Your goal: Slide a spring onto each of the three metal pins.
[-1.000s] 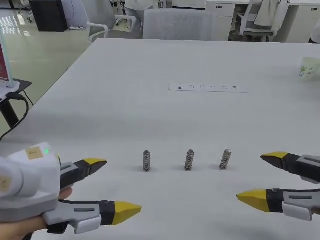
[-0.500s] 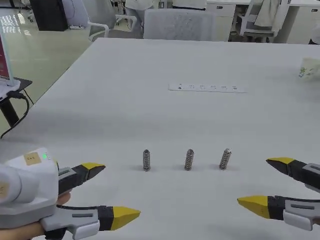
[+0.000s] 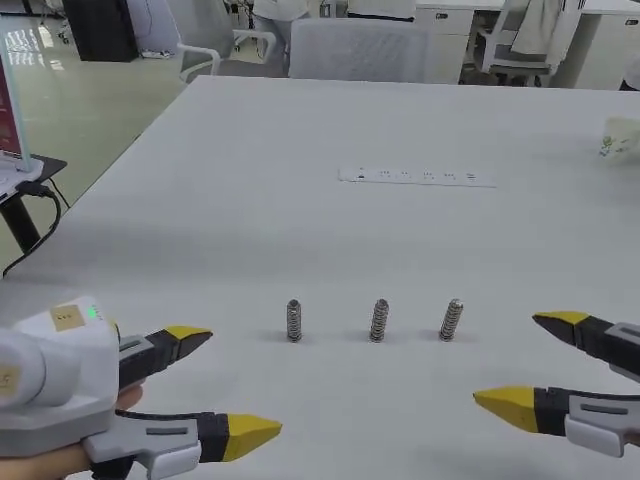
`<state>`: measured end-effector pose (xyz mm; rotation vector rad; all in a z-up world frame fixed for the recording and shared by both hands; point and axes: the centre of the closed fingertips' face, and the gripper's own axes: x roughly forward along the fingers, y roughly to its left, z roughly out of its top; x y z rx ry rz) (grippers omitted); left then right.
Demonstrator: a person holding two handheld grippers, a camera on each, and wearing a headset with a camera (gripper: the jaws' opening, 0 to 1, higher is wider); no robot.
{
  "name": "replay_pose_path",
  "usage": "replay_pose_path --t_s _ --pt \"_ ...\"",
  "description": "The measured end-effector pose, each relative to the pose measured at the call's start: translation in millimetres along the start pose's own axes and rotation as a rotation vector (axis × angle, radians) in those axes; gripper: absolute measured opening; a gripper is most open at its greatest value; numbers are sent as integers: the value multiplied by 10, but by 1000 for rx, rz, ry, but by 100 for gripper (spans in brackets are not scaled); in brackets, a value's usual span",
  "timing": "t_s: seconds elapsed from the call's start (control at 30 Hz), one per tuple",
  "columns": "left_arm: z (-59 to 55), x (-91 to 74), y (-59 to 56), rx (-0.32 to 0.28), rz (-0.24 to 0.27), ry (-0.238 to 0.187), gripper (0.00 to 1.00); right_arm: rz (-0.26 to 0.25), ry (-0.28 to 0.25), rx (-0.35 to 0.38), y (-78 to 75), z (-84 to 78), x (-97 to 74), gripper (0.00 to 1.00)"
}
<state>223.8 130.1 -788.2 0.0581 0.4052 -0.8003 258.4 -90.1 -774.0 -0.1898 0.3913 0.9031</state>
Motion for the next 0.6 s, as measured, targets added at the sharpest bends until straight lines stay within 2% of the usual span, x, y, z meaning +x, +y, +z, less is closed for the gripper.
replay_pose_path --t_s 0.6 --pt "-2 10 -5 6 -1 6 75 0 18 0 -3 -36 -1 76"
